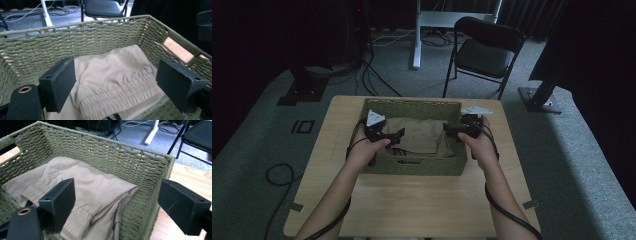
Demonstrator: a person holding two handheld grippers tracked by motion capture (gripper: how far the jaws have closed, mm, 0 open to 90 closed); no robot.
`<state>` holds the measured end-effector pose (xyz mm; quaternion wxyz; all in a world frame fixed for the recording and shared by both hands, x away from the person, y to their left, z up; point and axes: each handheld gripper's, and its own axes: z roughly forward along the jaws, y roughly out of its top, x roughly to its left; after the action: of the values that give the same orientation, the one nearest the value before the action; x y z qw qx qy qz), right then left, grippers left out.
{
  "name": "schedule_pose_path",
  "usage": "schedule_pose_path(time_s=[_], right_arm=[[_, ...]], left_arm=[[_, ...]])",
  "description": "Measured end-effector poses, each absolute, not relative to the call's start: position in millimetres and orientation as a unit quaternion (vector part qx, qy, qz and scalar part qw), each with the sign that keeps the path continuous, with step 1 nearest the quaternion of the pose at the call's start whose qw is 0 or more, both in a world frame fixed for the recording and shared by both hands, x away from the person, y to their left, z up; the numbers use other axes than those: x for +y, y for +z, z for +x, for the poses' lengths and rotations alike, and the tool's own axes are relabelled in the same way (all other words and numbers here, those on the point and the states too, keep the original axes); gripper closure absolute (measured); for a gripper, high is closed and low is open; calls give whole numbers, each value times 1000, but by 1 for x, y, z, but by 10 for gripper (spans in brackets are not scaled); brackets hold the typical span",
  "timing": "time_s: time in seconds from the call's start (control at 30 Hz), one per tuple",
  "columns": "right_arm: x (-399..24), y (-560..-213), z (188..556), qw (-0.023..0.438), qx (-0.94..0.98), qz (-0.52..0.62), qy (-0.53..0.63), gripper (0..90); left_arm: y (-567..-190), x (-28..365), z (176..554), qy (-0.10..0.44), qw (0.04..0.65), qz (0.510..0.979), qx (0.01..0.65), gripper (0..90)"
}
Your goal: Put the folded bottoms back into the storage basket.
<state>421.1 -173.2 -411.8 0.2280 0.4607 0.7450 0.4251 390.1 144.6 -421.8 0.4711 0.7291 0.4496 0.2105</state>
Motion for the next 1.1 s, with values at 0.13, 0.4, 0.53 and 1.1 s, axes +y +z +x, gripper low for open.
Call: schedule_pose_path(time_s=[0.13,0.4,0.53,1.1], right_arm=[[-178,-410,410,230,743,458,430,140],[-189,-412,397,237,745,456,426,140],[-196,-413,390,242,743,455,427,140],[-219,-423,357,256,738,450,434,139]], left_arm=[[-420,147,376,213,474,731,442,171],[-416,144,356,205,487,735,425,171],[-417,144,348,213,480,740,421,171],[-426,148,318,210,489,737,417,171]])
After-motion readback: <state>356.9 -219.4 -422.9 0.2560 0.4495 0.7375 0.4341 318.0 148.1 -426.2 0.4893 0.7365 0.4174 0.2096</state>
